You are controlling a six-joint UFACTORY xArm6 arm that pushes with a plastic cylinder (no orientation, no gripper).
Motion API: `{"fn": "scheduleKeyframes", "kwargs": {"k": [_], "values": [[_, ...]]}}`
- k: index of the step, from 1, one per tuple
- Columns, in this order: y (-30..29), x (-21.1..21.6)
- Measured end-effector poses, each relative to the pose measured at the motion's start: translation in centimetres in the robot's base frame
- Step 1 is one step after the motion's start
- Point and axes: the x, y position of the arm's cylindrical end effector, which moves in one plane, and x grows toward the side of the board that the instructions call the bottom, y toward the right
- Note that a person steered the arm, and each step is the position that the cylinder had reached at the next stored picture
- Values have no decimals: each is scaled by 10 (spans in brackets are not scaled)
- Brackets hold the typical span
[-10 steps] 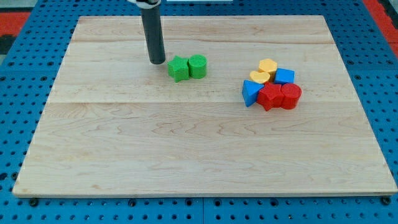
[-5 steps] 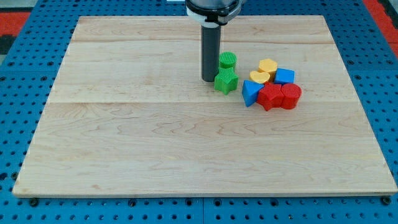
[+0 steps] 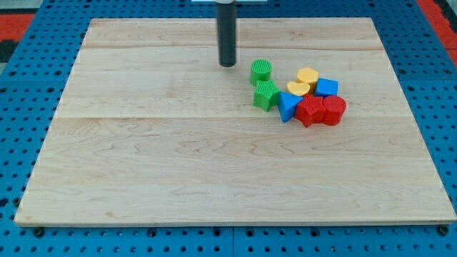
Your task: Push the green blocks into the group of blocks
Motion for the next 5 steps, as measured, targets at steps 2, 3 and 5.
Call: {"fn": "scheduleKeyframes", "kwargs": {"k": [2, 3, 5], "values": [[92, 48], [92, 34], [212, 35]]}}
